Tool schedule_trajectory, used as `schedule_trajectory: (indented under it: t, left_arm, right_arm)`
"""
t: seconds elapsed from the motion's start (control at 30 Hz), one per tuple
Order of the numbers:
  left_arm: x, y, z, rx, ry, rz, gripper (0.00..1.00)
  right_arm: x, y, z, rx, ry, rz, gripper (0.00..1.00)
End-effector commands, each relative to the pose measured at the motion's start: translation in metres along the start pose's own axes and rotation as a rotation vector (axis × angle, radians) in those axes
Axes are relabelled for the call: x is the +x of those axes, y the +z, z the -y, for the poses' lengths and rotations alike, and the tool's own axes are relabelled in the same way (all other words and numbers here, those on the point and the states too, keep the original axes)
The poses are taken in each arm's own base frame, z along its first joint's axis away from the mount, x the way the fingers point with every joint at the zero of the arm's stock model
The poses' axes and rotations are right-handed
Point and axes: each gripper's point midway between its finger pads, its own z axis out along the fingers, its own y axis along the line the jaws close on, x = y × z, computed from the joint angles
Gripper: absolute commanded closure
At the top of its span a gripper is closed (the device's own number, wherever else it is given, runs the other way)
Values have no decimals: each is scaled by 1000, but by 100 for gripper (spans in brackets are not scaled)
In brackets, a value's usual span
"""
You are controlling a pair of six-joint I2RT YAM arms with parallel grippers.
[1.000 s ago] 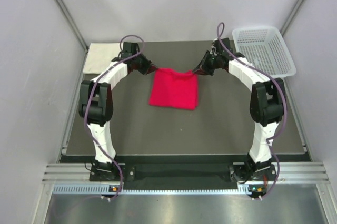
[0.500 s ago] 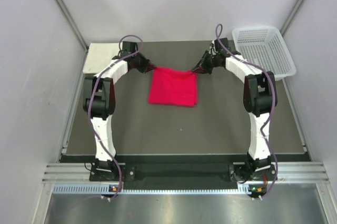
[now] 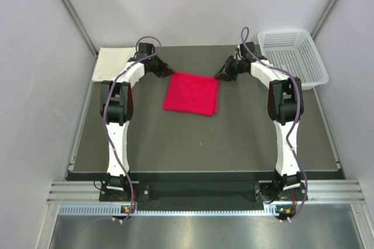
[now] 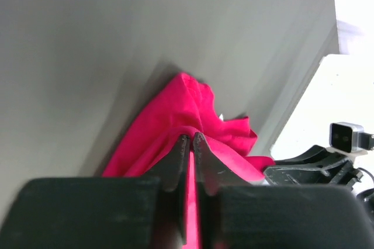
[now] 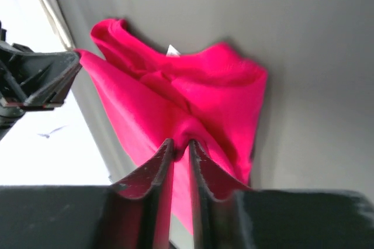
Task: Fold and stack the t-shirts
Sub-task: Fold the tshirt
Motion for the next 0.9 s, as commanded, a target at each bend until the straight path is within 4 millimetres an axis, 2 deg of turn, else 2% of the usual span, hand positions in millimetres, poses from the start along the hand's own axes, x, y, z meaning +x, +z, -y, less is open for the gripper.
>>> schedule_trajectory:
  t: [0.0,0.03,0.07,0.1,0.13,0.17,0.23,0.27,0.3,0.33,0.37,0.4,0.43,0.47,0.5,0.53,0.57,0.6,0.63,0.67,0.73,0.77,0.83,0.87]
  left_arm:
    - [-28,-10,28,26,140,56,85]
    - [-30,-5,20,-12,149,48,80]
    - [-29,-9,19,-44,161,32,78]
    - [-37,-19,37,-23,228,59,71]
    - [-39,-26,42,-24,252,71,68]
    - [-39,-34,49,-14,276,76,66]
    - [-33,-58,61,-7,330,78,63]
    - [-26,-66,65,5,352,69,62]
    - [-17,-79,69,32,379,67,62]
    - [-10,-83,70,50,387,60,62]
    - [11,-79,52,54,370,-9,63]
    - [20,-96,66,109,394,-2,64]
    - [25,-96,75,165,421,12,65]
    - [35,-98,74,194,417,-10,67]
    - [55,-101,65,226,385,-67,68]
    - [61,-102,71,274,397,-66,69]
    - [73,-97,57,276,376,-94,70]
    - [81,-105,66,325,382,-103,70]
    - [88,-103,66,341,391,-106,69]
    - [90,-100,65,367,389,-97,69]
    - [91,-92,62,400,382,-101,70]
    - [89,-89,65,431,394,-86,70]
    - [87,-72,55,437,383,-88,70]
    - [82,-69,62,466,394,-64,70]
  right_arm:
    - [-41,-10,5,-17,-40,69,80]
    - [-56,-18,-6,-31,-71,95,77]
    - [-64,-18,-1,0,-84,109,69]
    - [-67,-27,8,47,-118,96,65]
    - [-82,-42,-9,38,-172,141,62]
    - [-86,-49,-10,62,-194,153,58]
    - [-76,-60,-9,85,-240,129,56]
    - [-69,-76,-24,56,-271,139,54]
    - [-61,-75,-34,25,-309,141,54]
    - [-39,-65,-17,36,-285,89,54]
    - [-35,-77,-44,-51,-334,128,53]
    - [-8,-63,-34,-59,-320,73,53]
    - [3,-61,-39,-88,-323,62,53]
    - [14,-61,-52,-140,-334,48,53]
    - [30,-50,-60,-197,-327,31,53]
    - [37,-47,-68,-240,-328,19,54]
    - [46,-43,-76,-285,-328,-6,56]
    - [52,-37,-93,-346,-342,2,57]
    - [56,-32,-96,-368,-336,-4,57]
    - [53,-25,-107,-433,-319,11,60]
    - [56,-15,-108,-482,-271,4,66]
    - [56,-2,-100,-492,-235,-3,73]
    - [48,2,-108,-562,-192,23,78]
    - [45,15,-97,-551,-167,20,80]
